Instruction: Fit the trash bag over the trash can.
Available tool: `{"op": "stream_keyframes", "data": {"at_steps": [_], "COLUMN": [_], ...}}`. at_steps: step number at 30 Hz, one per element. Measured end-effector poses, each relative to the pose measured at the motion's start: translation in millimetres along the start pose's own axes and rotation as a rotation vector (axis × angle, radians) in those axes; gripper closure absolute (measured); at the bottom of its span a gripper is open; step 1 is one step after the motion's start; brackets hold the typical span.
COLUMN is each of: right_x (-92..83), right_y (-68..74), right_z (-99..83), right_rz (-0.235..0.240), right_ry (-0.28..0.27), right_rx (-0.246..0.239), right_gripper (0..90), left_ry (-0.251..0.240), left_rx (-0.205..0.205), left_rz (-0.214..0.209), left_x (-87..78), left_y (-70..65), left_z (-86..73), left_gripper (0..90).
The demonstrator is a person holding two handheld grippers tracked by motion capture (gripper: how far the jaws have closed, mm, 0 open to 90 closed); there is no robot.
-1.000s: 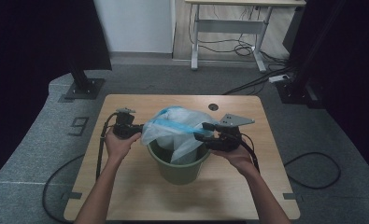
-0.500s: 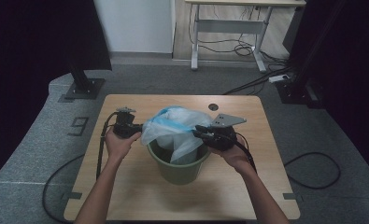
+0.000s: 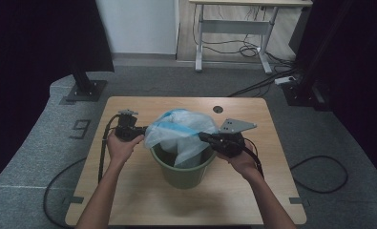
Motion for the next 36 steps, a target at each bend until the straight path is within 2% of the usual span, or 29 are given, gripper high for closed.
{"op": "stream_keyframes", "data": {"at_steps": [9, 17, 21, 28, 36], "right_x": [-32.0, -36.9, -38.2, -32.4, -16.2], "right_y": [34.4, 64.5, 68.1, 82.5, 93.4], "right_z": [-15.4, -48.0, -55.1, -73.1, -94.5], "right_rz": [0.082, 0.160, 0.177, 0.221, 0.261], "right_ry": [-0.067, -0.119, -0.142, -0.131, -0.080], "right_rx": [-0.021, -0.009, -0.002, -0.014, -0.018], "right_gripper": [89.1, 89.1, 89.1, 89.1, 89.1], "left_ry": [0.001, -0.001, -0.006, -0.001, 0.015], "left_rx": [0.021, 0.040, 0.050, 0.064, 0.087], "left_rz": [-0.014, -0.022, -0.024, -0.031, -0.048], "left_x": [-5.8, -15.6, -21.4, -24.5, -27.3], "left_y": [-4.5, -10.7, -13.3, -17.1, -22.4], "left_z": [-5.8, -15.7, -19.3, -26.6, -37.0], "left_gripper": [89.2, 88.9, 88.9, 88.8, 88.5]}}
Point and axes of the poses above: each handheld gripper's, and its own axes: x roughly forward along the jaws, z roughly out of its top, y roughly to its left, the point moved 4 cm from there along x, roughly forward along the jaws, and after that the axes turned 3 degrees about y, right-handed, at the moved point
